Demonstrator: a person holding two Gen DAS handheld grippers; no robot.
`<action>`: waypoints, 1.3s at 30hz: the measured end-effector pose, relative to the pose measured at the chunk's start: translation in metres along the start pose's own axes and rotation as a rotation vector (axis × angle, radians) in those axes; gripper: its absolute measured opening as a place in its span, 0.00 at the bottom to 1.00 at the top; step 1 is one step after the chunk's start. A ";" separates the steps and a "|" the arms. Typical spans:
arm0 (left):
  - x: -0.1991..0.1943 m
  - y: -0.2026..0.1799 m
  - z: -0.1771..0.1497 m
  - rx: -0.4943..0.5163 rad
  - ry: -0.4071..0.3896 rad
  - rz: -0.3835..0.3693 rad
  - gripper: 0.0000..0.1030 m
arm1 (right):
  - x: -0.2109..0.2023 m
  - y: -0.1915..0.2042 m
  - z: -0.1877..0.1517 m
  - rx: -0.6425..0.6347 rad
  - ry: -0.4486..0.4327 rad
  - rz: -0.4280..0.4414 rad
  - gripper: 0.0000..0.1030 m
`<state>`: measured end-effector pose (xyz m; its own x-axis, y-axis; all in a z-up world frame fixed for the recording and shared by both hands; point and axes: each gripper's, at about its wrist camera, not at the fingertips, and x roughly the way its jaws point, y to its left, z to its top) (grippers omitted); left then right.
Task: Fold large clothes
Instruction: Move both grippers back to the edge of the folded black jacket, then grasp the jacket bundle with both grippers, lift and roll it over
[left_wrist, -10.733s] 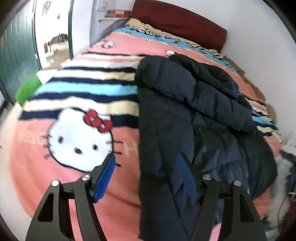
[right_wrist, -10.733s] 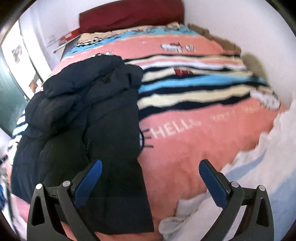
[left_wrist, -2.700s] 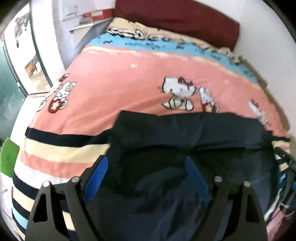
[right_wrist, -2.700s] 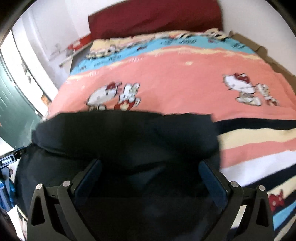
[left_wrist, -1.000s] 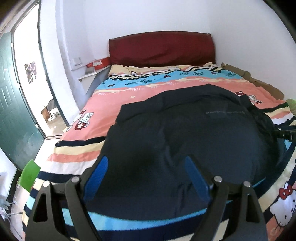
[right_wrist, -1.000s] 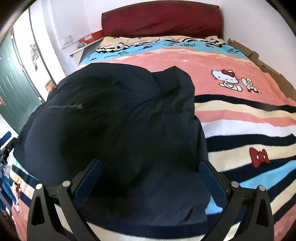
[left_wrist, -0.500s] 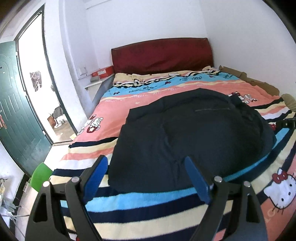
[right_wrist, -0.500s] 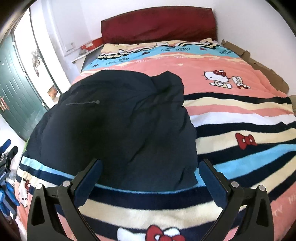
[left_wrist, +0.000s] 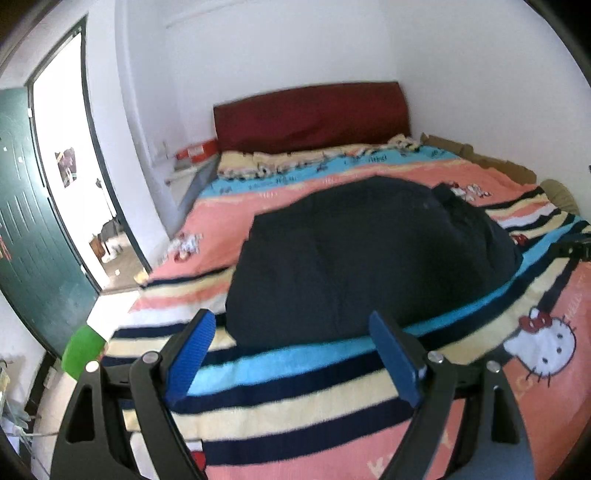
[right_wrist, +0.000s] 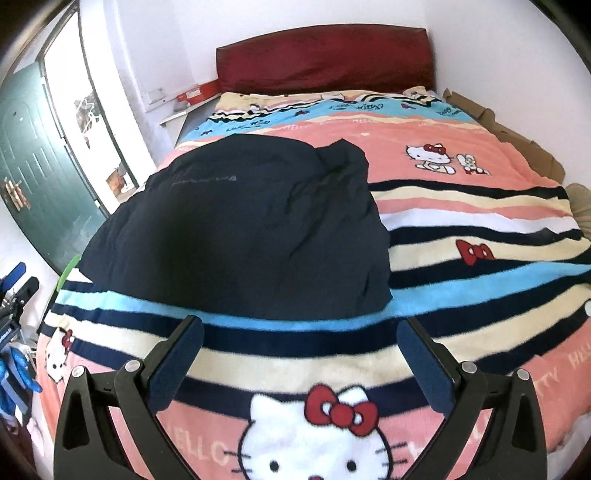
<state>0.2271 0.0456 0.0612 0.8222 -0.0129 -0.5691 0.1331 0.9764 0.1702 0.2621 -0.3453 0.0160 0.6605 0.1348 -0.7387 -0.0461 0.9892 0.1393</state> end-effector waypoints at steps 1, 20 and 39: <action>0.006 0.006 -0.006 -0.014 0.033 -0.003 0.83 | -0.001 -0.003 -0.002 0.008 0.004 -0.006 1.00; 0.145 0.122 0.016 -0.407 0.253 -0.195 0.83 | 0.065 -0.091 0.044 0.196 0.029 0.023 1.00; 0.282 0.136 0.058 -0.354 0.411 -0.152 0.88 | 0.201 -0.125 0.103 0.296 0.245 0.130 0.99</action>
<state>0.5090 0.1622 -0.0296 0.5154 -0.1429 -0.8450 -0.0195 0.9838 -0.1783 0.4782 -0.4478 -0.0818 0.4636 0.3027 -0.8327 0.1238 0.9085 0.3992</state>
